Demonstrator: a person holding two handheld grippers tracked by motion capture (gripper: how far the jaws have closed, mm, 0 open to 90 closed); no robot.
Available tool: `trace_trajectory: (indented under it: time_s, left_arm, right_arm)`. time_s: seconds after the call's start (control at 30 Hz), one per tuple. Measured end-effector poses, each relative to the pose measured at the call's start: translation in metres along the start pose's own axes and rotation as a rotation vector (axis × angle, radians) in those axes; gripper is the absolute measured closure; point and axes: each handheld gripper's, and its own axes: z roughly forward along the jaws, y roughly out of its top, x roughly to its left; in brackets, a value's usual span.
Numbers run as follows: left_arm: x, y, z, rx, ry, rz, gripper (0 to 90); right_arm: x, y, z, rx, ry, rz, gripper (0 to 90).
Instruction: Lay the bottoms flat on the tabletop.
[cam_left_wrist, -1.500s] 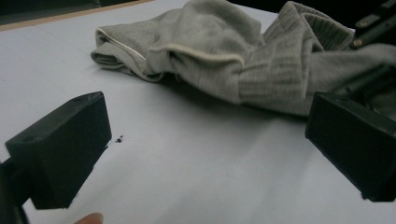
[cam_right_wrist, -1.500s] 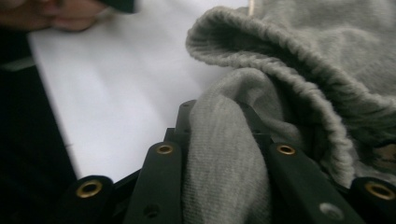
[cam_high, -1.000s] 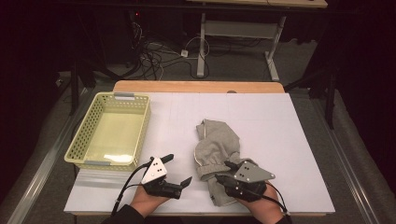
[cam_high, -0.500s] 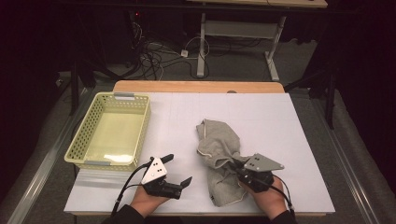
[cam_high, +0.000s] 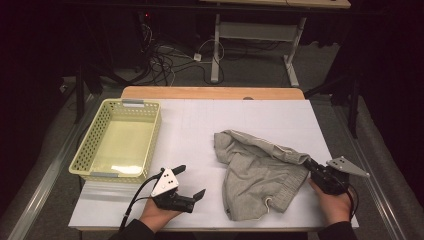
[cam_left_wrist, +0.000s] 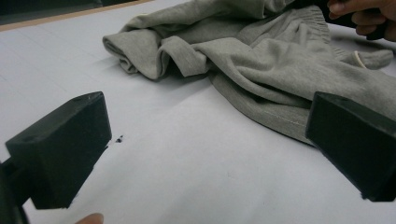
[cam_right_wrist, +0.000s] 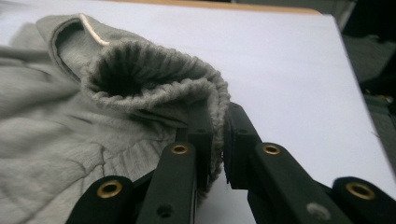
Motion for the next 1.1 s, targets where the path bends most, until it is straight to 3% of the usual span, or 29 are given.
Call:
trace_trajectory:
  time_s: [0.13,0.23,0.3,0.43,0.53,0.7,0.8,0.87,0.97,1.07,1.1]
  left_arm:
    - [0.0,0.0,0.0,0.002,0.003,-0.003,0.0]
    - [0.0,0.0,0.0,0.002,0.005,-0.003,0.0]
    - [0.0,0.0,0.0,0.003,0.007,-0.004,0.0]
    - [-0.001,0.0,0.0,0.001,0.011,-0.002,0.0]
    - [-0.001,0.0,0.0,0.002,0.011,-0.002,0.0]
    - [-0.001,0.0,0.0,0.0,0.011,0.003,0.0]
    - [-0.001,0.0,0.0,-0.001,0.013,0.007,0.0]
    - [-0.002,0.0,0.0,-0.002,0.012,0.01,0.0]
    - [-0.002,0.0,0.0,-0.003,0.01,0.011,0.0]
    - [-0.001,0.0,0.0,-0.003,0.007,0.01,0.0]
    - [-0.001,0.0,0.0,-0.003,0.005,0.008,0.0]
  right_arm:
    - [-0.004,-0.004,0.0,0.007,0.001,0.013,82.0]
    - [0.005,0.006,-0.005,-0.029,0.045,0.012,64.2]
    - [0.016,0.016,-0.011,-0.066,0.058,-0.004,55.7]
    - [0.049,0.036,-0.025,-0.136,0.132,-0.064,50.5]
    - [0.082,0.041,-0.027,-0.133,0.215,-0.123,49.1]
    - [0.141,0.026,-0.015,-0.027,0.367,-0.205,43.0]
    - [0.172,0.014,-0.012,0.039,0.428,-0.241,34.4]
    - [0.189,0.006,-0.01,0.09,0.451,-0.27,25.1]
    - [0.206,-0.006,-0.004,0.19,0.442,-0.321,15.4]
    - [0.211,-0.016,0.005,0.266,0.43,-0.323,14.2]
    - [0.213,-0.02,0.008,0.288,0.414,-0.344,15.0]
